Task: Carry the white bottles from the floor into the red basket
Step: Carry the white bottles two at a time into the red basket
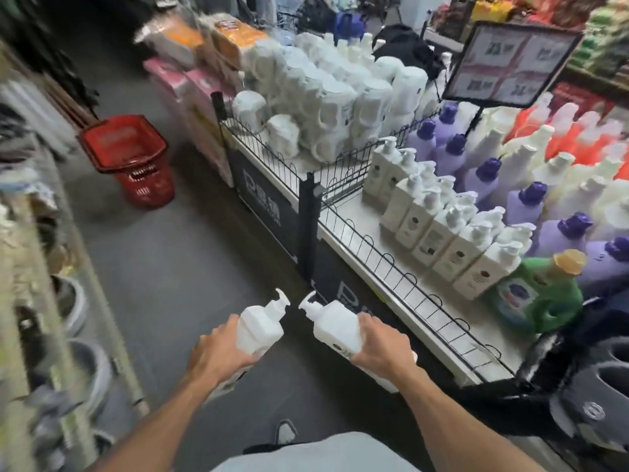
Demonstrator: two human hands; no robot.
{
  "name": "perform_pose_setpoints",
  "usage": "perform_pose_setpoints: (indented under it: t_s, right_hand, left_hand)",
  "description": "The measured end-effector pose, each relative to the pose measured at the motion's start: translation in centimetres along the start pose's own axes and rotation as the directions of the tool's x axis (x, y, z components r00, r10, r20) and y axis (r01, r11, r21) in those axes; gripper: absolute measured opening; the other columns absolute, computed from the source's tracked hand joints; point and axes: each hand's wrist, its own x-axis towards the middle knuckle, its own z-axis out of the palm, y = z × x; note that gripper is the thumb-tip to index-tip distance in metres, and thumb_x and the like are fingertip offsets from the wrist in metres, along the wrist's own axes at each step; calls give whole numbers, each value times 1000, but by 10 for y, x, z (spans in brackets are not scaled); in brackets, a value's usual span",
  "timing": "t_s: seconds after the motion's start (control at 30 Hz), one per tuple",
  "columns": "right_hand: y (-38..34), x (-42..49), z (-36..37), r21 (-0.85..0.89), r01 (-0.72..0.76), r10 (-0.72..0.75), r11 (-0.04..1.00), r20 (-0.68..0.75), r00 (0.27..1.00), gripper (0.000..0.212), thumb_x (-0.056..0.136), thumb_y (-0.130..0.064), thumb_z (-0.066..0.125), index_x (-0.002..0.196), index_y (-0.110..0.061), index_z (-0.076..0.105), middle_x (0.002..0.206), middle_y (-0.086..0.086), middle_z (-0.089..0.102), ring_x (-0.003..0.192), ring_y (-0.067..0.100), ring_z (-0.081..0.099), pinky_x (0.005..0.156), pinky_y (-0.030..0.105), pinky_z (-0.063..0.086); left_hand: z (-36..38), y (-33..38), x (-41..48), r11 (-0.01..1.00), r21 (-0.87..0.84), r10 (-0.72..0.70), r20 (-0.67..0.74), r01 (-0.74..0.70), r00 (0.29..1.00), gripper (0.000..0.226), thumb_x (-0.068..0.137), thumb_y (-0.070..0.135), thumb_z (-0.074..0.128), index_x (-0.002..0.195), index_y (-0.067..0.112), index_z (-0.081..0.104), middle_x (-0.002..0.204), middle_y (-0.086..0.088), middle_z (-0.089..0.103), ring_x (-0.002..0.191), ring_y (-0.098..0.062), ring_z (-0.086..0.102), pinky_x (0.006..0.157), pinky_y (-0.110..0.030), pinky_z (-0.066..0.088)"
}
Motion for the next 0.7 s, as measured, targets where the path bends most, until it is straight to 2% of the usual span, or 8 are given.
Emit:
perform_pose_setpoints:
  t_s: [0.1,0.17,0.23,0.33,0.53,0.7]
  right_hand:
    - [-32,36,-6,-50,78,-79,996,-15,997,68,66,-53,72,121,-29,41,103,-7,55,91,19,57,75,39,49]
    - [-54,59,-11,-74,131,-133,989,-25,991,68,67,-52,72,123,-28,42,106,-5,56,97,20,57,72,37,45]
    - [-74,83,-16,-94,176,-180,980,-33,983,68,66,-51,73,123,-28,42,107,-5,55,98,21,56,68,36,40]
    - [-98,120,-22,-123,237,-240,964,-8,971,70,66,-50,73,125,-28,42,109,-5,54,100,21,56,69,36,42]
    - [-142,210,-32,-135,360,-360,923,24,933,68,67,-50,73,123,-28,42,112,-5,55,101,21,57,69,36,43]
    - [-180,275,-51,-138,429,-426,893,49,903,70,66,-51,75,124,-29,43,113,-6,57,103,20,58,78,40,53]
  left_hand:
    - [-19,-24,10,996,28,-85,-23,86,996,75,56,76,57,109,26,41,108,-4,69,101,-34,65,73,-35,47]
    - [-28,-40,16,990,17,-136,-46,137,990,68,63,70,64,110,26,43,110,-5,70,102,-34,66,72,-35,47]
    - [-35,-55,25,981,-25,-192,-66,190,979,70,57,71,62,110,28,45,110,-4,70,101,-34,66,75,-35,50]
    - [-43,-71,41,968,-58,-248,-47,245,968,75,52,70,60,113,29,46,112,-2,70,101,-33,66,76,-35,51]
    - [-70,-87,102,933,-87,-353,-54,348,934,76,59,63,68,122,30,43,114,-4,69,101,-33,65,76,-34,49]
    - [-101,-90,147,912,-117,-404,-100,392,909,72,65,59,73,124,28,43,113,-2,69,99,-30,66,75,-33,50]
